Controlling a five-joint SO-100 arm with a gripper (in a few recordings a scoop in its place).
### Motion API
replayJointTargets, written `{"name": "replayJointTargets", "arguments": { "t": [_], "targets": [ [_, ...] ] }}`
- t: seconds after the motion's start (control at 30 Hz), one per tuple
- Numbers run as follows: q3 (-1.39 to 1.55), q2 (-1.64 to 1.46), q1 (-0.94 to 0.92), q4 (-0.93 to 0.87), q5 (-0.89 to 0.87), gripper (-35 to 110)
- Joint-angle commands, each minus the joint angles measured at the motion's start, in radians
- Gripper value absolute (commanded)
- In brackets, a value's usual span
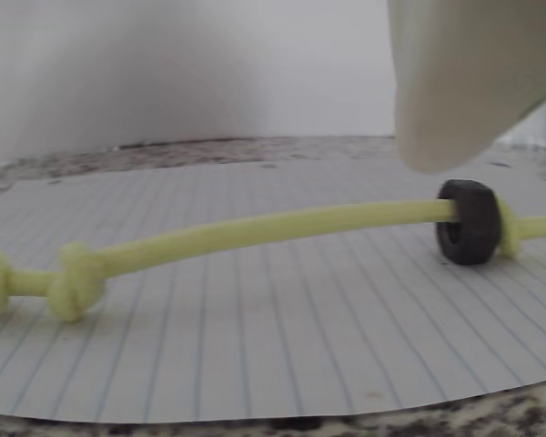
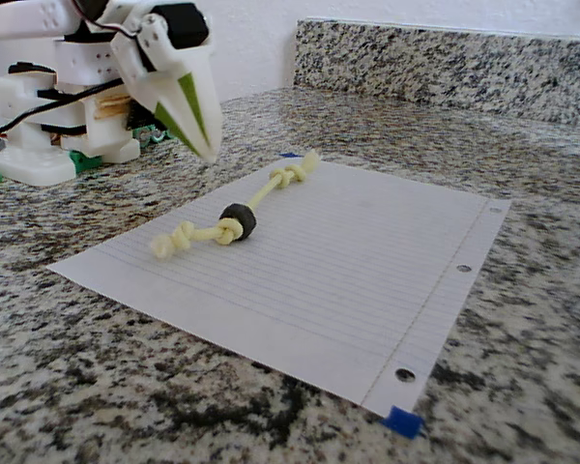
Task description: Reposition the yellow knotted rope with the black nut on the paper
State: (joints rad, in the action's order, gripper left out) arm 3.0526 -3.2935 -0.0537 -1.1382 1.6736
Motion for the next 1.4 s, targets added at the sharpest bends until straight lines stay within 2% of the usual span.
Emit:
{"name": "replayJointTargets", "arguments": {
  "t": [0.0,0.3,0.67,1.37],
  "targets": [
    [0.011,-0.046,-0.041,-0.018,0.009,0],
    [0.078,-0.106,-0.051,-0.080,0.000,0],
    [0.097,-0.114,0.034,-0.077,-0.002,0],
    [0.097,-0.115,0.029,-0.077,0.008,0]
  ]
}}
